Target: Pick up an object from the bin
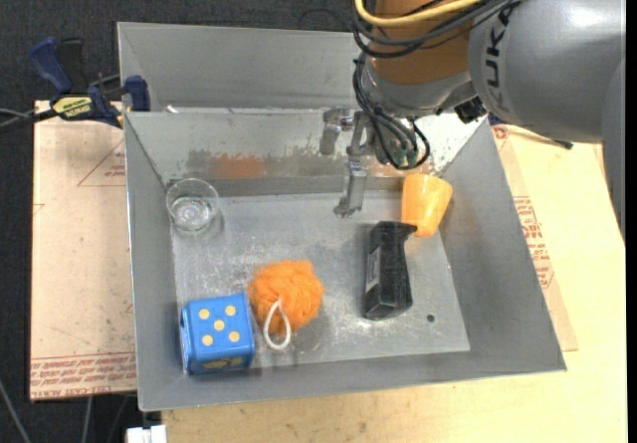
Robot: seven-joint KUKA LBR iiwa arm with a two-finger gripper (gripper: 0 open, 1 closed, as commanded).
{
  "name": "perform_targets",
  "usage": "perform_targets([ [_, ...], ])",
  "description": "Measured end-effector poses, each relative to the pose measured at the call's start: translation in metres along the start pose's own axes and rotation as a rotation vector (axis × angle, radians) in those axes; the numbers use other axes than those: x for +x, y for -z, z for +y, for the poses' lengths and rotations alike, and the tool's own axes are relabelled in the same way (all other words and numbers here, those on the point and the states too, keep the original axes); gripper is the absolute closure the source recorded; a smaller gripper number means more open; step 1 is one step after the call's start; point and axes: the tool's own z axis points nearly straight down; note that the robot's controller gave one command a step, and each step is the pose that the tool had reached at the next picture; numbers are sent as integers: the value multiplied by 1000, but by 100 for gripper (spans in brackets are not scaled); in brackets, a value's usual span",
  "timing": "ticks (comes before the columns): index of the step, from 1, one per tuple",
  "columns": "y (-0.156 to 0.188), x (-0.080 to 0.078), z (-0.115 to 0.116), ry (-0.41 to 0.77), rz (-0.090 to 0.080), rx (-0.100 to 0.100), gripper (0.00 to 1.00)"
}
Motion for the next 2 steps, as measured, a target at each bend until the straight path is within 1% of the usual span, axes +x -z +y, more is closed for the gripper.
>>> perform_targets([
  [1, 5, -1, 0, -1, -7, -1, 0],
  [2, -37, 7, -1, 7, -14, -1, 0],
])
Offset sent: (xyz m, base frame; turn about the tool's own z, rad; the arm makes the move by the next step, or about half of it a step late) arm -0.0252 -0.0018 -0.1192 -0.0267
